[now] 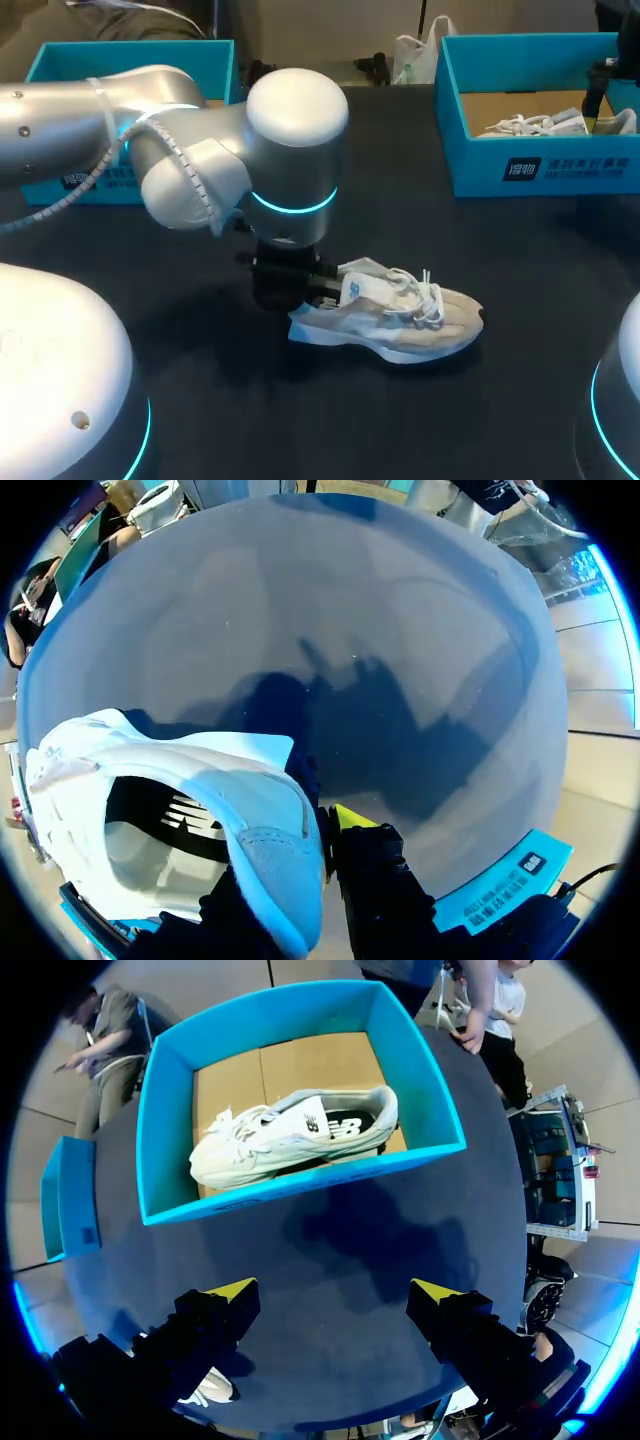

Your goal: Take the shoe out of the shoebox, open the shoe tongue, remove and reinsert the insole, then place the shoe into the shoebox

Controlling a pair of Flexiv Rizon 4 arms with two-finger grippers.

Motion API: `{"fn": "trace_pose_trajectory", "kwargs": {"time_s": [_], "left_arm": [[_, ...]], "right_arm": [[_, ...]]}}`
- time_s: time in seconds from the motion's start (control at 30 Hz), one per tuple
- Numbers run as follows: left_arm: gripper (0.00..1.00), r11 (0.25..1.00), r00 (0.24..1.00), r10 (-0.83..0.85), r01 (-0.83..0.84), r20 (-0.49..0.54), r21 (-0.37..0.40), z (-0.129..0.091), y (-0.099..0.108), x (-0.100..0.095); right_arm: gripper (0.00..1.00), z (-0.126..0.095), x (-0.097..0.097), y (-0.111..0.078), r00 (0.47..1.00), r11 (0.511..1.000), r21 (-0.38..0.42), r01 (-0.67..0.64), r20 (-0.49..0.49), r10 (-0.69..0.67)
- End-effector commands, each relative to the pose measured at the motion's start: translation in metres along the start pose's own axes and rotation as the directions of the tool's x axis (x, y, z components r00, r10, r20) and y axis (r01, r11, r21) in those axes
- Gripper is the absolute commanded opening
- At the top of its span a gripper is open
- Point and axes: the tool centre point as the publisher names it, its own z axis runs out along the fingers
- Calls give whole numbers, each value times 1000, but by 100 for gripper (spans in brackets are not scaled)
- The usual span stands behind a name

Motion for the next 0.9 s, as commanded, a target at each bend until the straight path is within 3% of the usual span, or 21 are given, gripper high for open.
{"fn": "trace_pose_trajectory", "kwargs": {"time_s": [0.03,0.73,0.9], "left_arm": [[0,1000,1000,-3,3,-30,-2,5,-2,-11],[0,999,996,-29,31,-82,18,27,-5,-19],[16,1000,997,-19,21,-77,23,29,-3,-19]], "right_arm": [[100,0,0,0,1000,1000,-2,-1,1,1],[100,0,0,0,1000,1000,-2,-1,1,1],[100,0,0,0,1000,1000,-2,-1,1,1]]}}
